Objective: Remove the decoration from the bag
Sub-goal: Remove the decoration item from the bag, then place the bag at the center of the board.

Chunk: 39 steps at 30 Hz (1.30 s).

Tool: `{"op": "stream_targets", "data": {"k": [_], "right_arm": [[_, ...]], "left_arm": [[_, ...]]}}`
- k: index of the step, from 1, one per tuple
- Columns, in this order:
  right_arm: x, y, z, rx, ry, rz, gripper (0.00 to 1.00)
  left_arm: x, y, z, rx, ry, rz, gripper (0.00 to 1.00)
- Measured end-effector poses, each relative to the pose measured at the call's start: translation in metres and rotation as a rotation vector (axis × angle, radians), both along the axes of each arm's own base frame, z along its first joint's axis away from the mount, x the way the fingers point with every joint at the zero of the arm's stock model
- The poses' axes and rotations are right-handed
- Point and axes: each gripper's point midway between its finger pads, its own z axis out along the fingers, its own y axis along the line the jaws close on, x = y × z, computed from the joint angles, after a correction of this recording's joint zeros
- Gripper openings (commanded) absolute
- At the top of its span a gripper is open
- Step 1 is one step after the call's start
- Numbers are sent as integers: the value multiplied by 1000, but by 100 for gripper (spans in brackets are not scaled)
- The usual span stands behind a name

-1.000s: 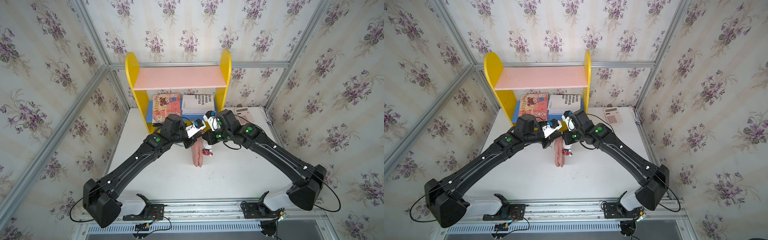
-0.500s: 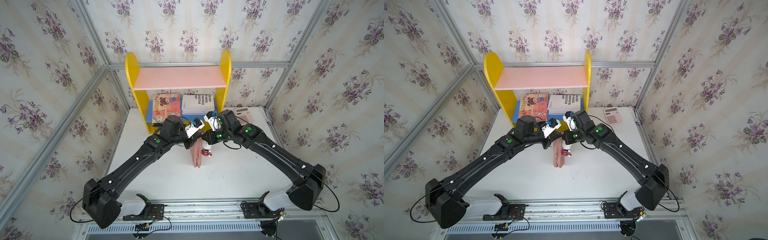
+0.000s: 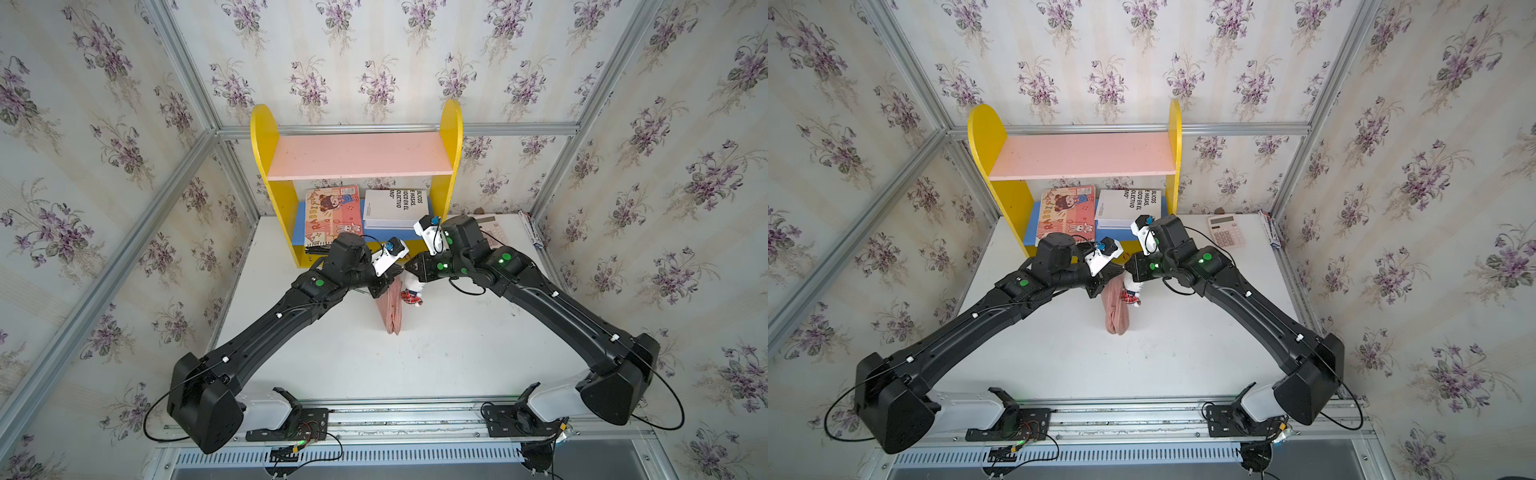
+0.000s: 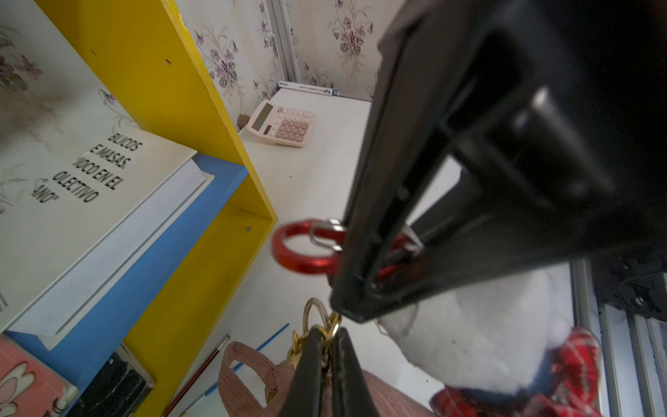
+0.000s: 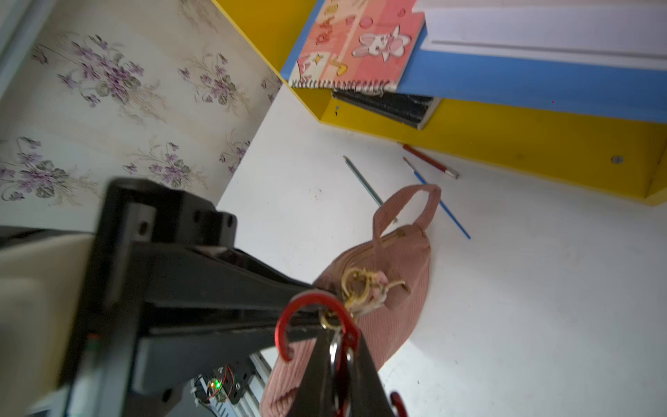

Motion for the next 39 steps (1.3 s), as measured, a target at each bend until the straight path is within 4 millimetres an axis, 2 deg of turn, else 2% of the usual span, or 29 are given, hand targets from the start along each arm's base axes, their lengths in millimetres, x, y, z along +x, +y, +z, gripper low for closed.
{"op": "stream_targets", "data": {"k": [2,7,11,15,19,23,26,31,36,39], "right_arm": [[3,-1,0,16,-9,0,0],[4,-8,-7,19,-4,-7,0],[5,-19,-13,20,-3,-19,0],[-3,-30,-36,-5,33,-9,0],[-18,-38,-60,-20,56,18,0],[-25,-43,-70,-15,19,39,0],[-23,-46,-81,-32,-9,32,0],[-8,-53,-115,-117,41,-21,2],[-13,-55,-119,-108,47,-17,2],[-10,-55,-115,-81,41,-18,2]], "left_arm": [[-1,0,1,0,23,7,0],[-3,2,17,-40,26,26,0],[-2,6,18,-34,46,57,0],[10,11,7,-8,87,139,1],[32,19,-21,52,163,284,4],[53,20,-37,77,231,391,8],[61,13,-39,55,279,423,9],[68,6,-58,71,381,474,15],[69,11,-67,86,422,523,26],[68,14,-65,90,435,539,37]]}}
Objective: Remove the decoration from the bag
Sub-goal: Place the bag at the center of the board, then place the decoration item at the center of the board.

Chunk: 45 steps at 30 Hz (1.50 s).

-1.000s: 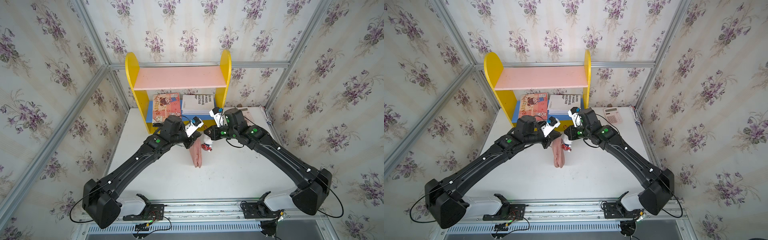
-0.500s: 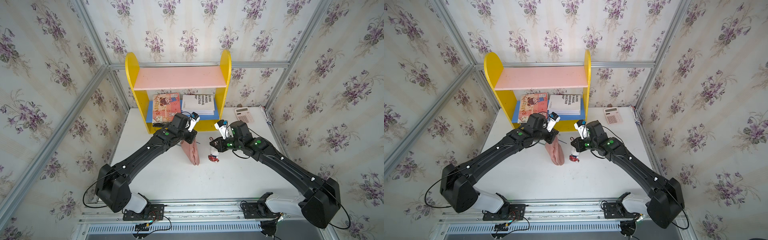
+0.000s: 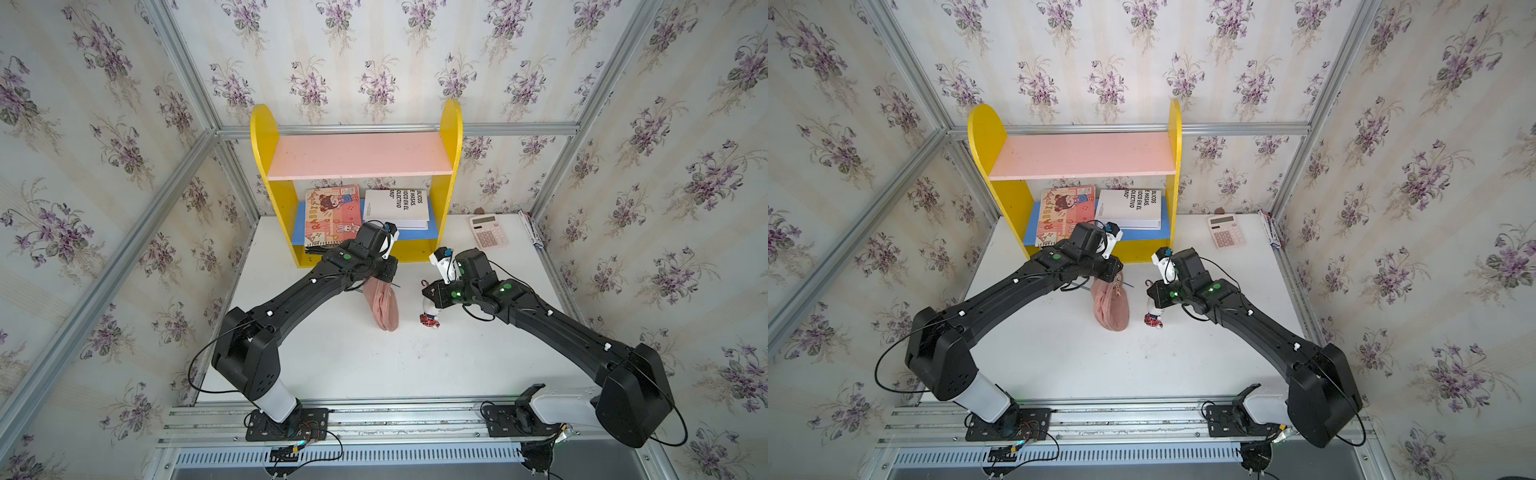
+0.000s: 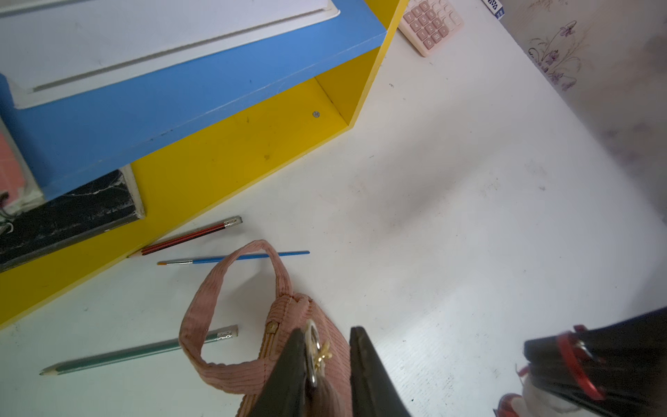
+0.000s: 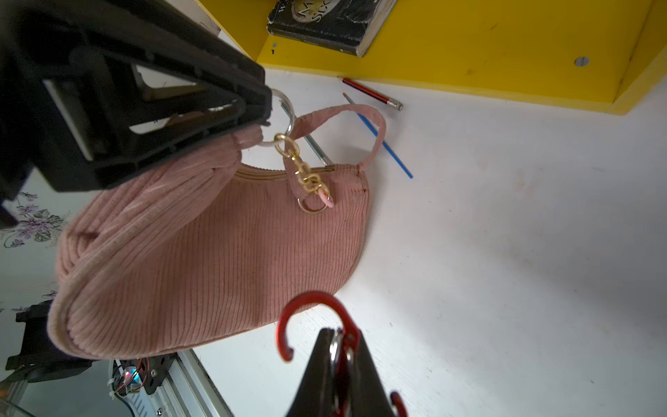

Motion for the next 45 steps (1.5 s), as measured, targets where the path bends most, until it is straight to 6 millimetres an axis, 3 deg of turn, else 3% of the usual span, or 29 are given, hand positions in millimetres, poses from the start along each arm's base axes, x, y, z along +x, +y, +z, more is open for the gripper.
{"op": "stream_targets", "data": {"k": [5,12,15,18,27,35,45], "right_arm": [[4,-1,6,44,4,-7,2],[20,-9,33,149,-46,-18,3],[23,-8,43,188,-62,-2,3],[28,-10,52,213,-72,-6,3],[23,-4,86,313,-110,34,4],[11,5,108,389,-107,109,4],[0,11,123,458,-88,164,4]], "left_arm": [[-6,10,20,-1,-9,29,47],[-35,27,63,-78,-62,26,67],[-44,30,75,-119,-73,9,69],[-50,29,75,-145,-52,-14,70],[-117,-24,69,-477,94,-292,75],[-125,-45,84,-682,106,-379,73],[-128,-62,90,-758,109,-430,69]]}}
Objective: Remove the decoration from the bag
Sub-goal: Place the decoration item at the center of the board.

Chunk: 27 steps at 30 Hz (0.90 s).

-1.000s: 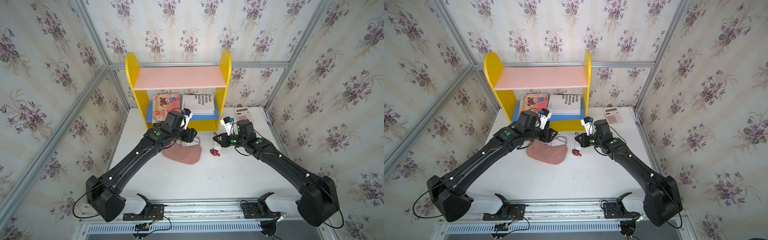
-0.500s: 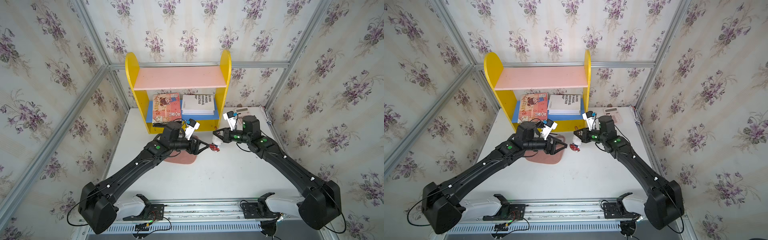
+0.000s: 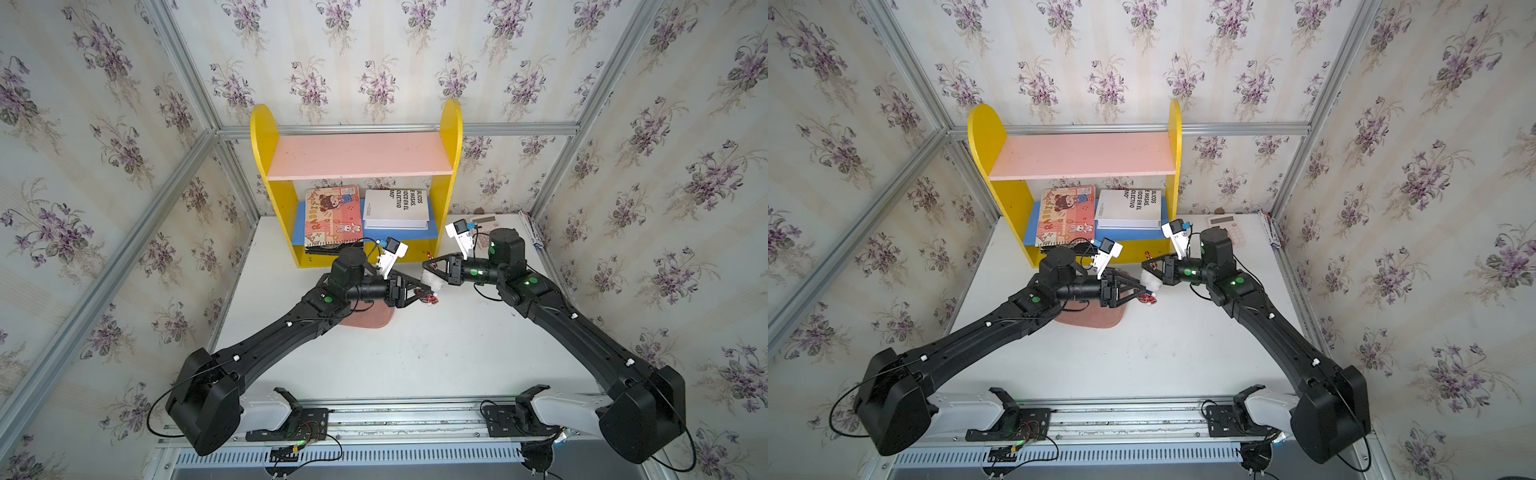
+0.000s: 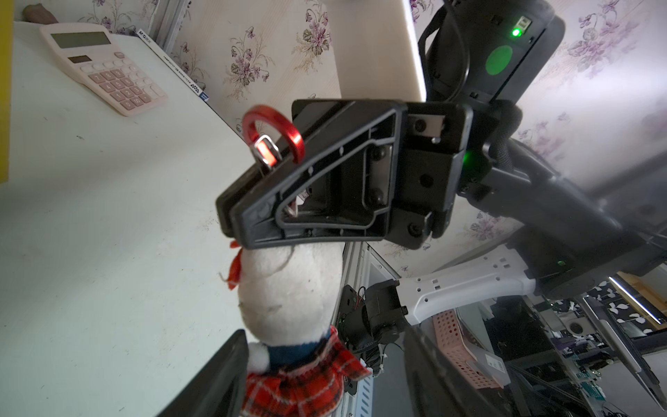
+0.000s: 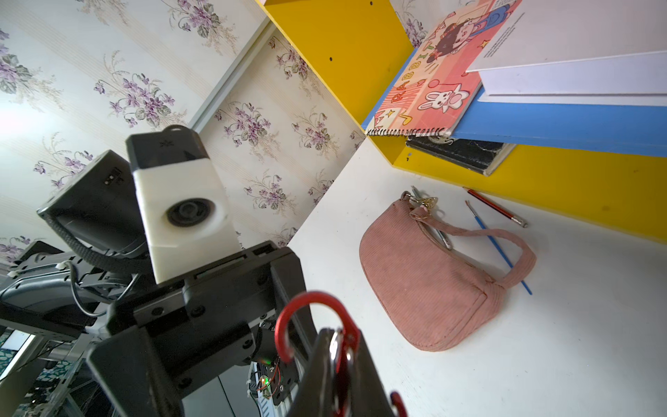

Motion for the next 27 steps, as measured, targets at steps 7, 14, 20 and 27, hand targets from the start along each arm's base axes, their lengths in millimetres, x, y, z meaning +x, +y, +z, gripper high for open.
{"op": "stream_targets", "data": {"k": [7,14,20,27], "right_arm": [[-3,3,9,40,14,17,4],[-5,4,17,75,18,22,4],[-6,5,20,92,9,20,4],[-2,4,17,92,5,-2,5]], "left_arm": [[3,-4,-7,9,2,0,64],[9,-9,-9,19,-13,11,58],[13,-12,-8,21,-25,14,42],[15,-13,-8,28,-52,13,17]]}}
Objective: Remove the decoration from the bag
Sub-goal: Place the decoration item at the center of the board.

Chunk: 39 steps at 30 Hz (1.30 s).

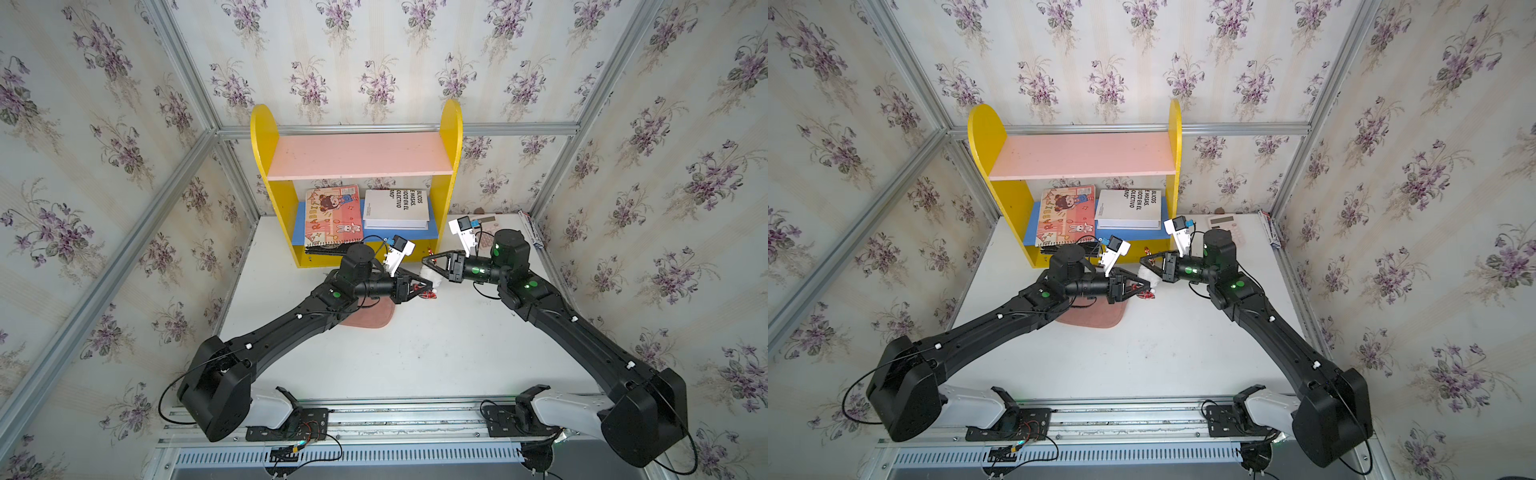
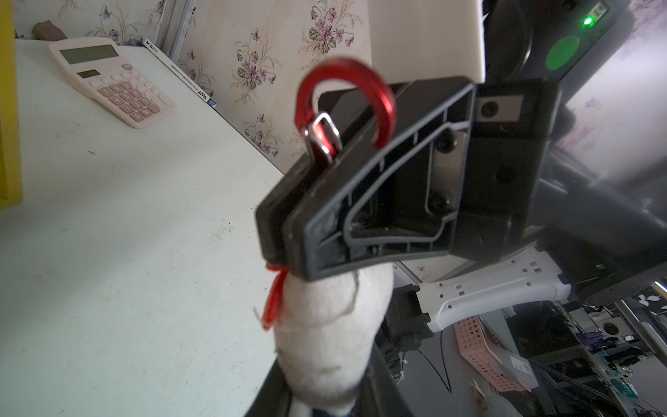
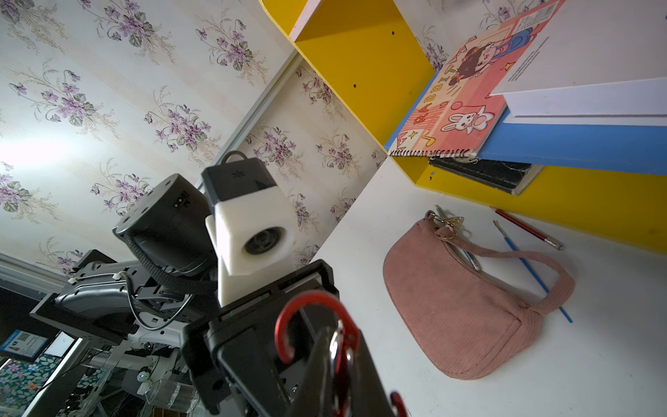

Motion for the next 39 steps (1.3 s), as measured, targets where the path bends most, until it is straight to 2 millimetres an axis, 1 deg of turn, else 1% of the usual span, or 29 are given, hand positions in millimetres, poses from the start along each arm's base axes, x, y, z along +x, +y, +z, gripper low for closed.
{"op": "stream_targets", "data": {"k": [3,5,16,25,30,34,36,37,39], "right_arm": [[1,0,-1,-3,0,-8,7],[2,0,-1,-3,-1,-11,9],[2,0,-6,-9,10,-11,19],[-1,2,-6,-14,7,0,33],[-3,3,-5,-14,-3,8,46],[-4,3,-9,-28,9,7,58],[-4,3,-8,-32,12,9,65],[-4,3,-6,-31,5,12,72],[-4,3,-4,-33,3,10,80]], "left_arm": [[0,0,0,0,-2,0,5],[0,0,0,0,-1,-1,0],[1,-1,-4,13,18,-3,0],[1,-1,-7,27,31,-2,0],[2,-1,-8,31,35,0,0],[6,-5,-18,45,52,0,0],[6,-5,-20,47,54,0,0],[7,-5,-20,49,50,5,0],[9,-4,-24,57,50,12,0]]}}
